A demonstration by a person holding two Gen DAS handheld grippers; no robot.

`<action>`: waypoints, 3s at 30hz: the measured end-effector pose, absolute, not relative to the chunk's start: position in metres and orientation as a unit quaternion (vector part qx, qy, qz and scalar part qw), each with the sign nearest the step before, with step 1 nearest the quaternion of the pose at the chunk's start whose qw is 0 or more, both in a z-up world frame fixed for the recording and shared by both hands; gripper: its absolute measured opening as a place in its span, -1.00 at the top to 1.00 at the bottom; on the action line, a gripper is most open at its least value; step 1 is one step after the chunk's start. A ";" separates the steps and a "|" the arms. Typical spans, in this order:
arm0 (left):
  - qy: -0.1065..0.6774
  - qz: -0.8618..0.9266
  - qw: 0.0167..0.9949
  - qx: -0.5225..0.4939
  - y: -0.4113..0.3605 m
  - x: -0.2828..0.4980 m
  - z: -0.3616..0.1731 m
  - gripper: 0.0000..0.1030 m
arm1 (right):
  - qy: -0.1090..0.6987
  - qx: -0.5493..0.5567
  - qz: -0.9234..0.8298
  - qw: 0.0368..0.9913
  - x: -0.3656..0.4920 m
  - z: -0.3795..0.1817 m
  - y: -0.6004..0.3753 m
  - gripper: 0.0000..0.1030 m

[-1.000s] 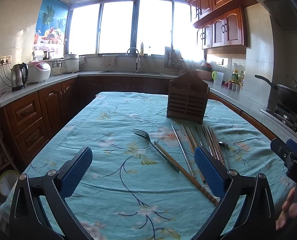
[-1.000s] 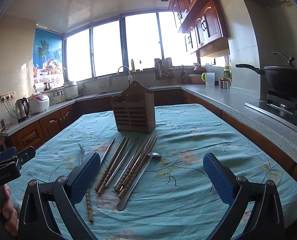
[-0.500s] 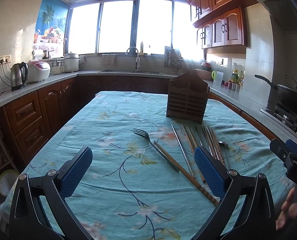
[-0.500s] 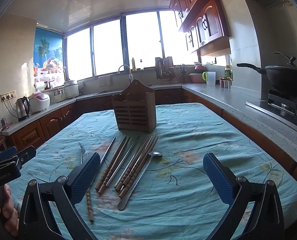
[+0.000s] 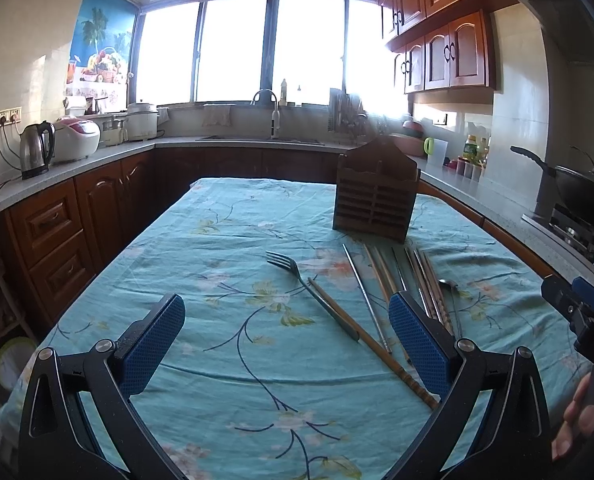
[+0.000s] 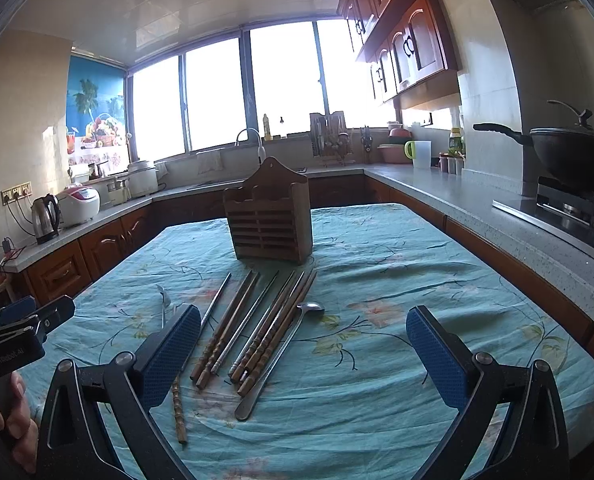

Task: Organize utensils
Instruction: 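Grasp the metal fork with the left gripper while the right gripper grasps the metal spoon, then carry the fork and spoon to the wooden holder and lower them in, both grippers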

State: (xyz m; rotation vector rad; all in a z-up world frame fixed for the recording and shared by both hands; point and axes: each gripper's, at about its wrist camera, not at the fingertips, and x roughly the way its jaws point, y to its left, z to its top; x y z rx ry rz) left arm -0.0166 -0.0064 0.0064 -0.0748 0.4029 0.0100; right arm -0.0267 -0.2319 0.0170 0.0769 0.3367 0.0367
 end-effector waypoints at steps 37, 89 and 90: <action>0.477 -0.066 0.858 -0.178 0.020 0.193 -0.043 -0.29 | 0.402 0.235 0.136 0.875 0.122 -0.025 -0.277 -0.25; 0.264 -0.178 0.937 -0.145 0.000 0.211 0.124 0.96 | 0.204 0.148 0.111 0.961 0.164 0.120 -0.280 0.96; 0.257 -0.177 0.939 -0.144 -0.002 0.218 0.129 0.96 | 0.195 0.144 0.107 0.964 0.168 0.125 -0.279 0.96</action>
